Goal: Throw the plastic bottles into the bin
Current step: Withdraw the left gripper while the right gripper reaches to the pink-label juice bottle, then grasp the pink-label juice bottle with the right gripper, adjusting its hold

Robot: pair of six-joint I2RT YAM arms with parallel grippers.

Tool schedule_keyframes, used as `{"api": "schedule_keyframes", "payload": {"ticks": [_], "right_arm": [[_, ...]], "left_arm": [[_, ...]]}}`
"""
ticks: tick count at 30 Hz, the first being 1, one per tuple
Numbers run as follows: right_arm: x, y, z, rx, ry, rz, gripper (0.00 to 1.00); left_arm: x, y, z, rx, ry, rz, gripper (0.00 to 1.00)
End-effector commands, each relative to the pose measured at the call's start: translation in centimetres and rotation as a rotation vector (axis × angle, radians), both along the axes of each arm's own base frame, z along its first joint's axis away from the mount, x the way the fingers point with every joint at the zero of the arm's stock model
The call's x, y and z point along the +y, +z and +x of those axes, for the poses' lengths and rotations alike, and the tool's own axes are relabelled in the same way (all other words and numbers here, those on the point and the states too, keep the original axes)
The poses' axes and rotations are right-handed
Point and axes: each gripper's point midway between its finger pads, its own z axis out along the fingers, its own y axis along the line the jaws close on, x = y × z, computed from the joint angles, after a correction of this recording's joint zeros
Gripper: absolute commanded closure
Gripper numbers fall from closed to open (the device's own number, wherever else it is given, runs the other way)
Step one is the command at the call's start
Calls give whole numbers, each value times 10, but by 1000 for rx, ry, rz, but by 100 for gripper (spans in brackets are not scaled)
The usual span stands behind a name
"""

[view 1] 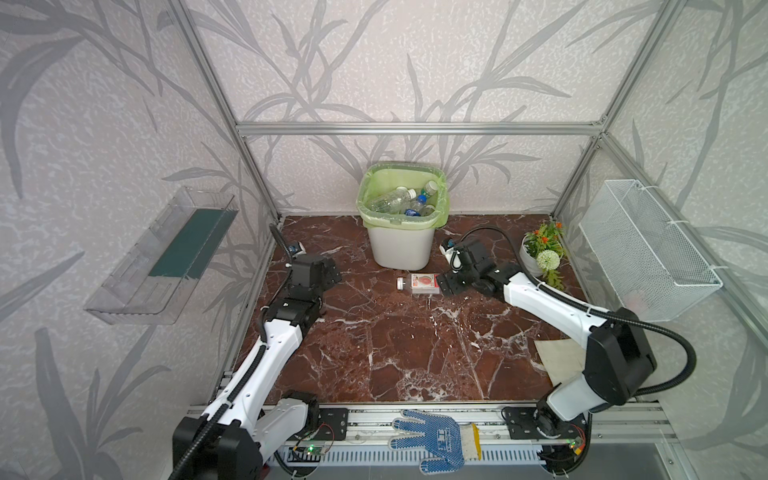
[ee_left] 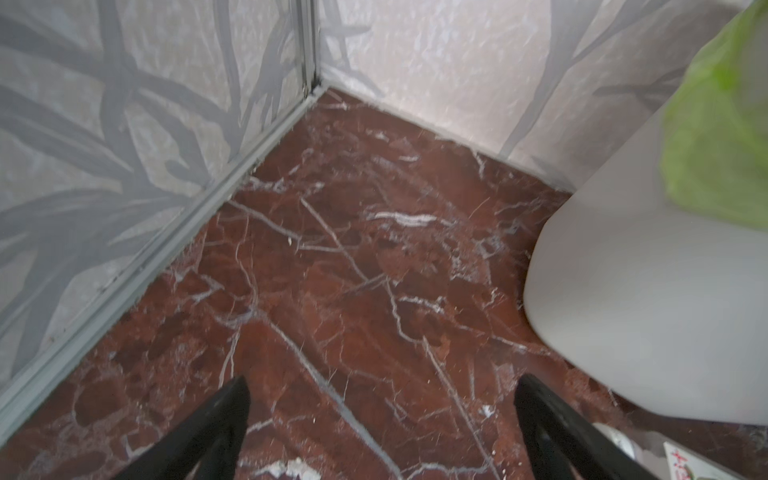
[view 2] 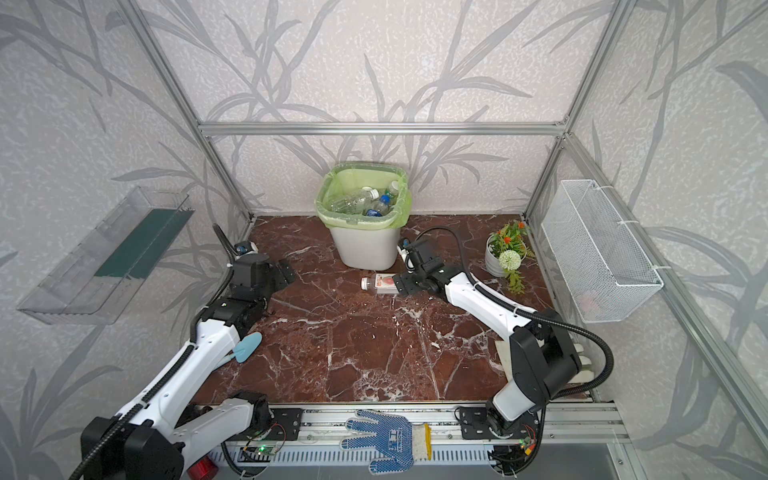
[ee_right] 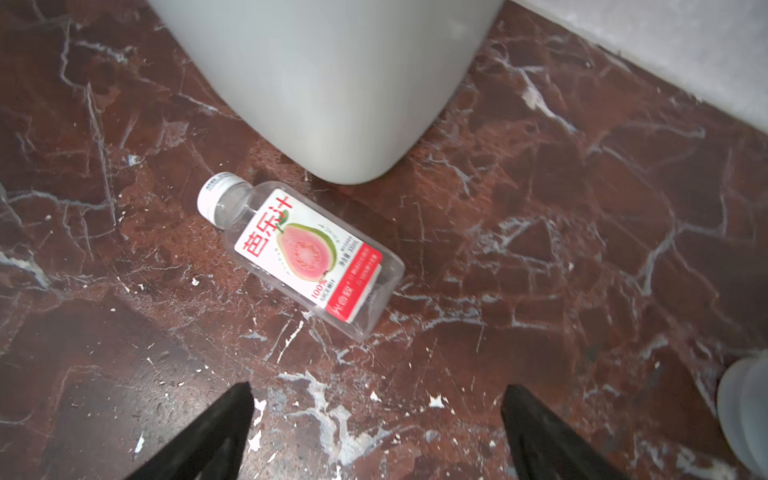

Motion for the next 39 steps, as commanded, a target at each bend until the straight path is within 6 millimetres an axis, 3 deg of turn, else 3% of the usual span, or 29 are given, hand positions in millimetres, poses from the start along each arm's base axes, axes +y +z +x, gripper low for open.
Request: {"api": "schedule_keyframes", "payload": {"ticks": [1,2,6,10,19,24,31,39], "right_arm": [[18,-7,-1,-35,166,-182,10],[27,-20,-1,-17,208,-229,11],[44,-37,1,23,300,-344,12],[55,-54,5,90,347,-363,3],[58,-80,17,147,356,-332,1],[62,-98,1,226,413,-295,4],[59,-109,-32,377,410,-231,22],[49,-85,-75,475,355,-156,28]], "left_arm": [[-1,-14,-6,9,35,-92,1],[-2,-18,-7,16,33,-100,1],[-3,-27,-7,41,25,-118,1],[-4,-33,-8,66,14,-120,1],[-4,-38,-11,76,11,-129,1],[-4,-42,-11,84,12,-137,1],[-2,-36,-9,77,4,-130,1],[-4,-41,-9,86,1,-144,1]]}}
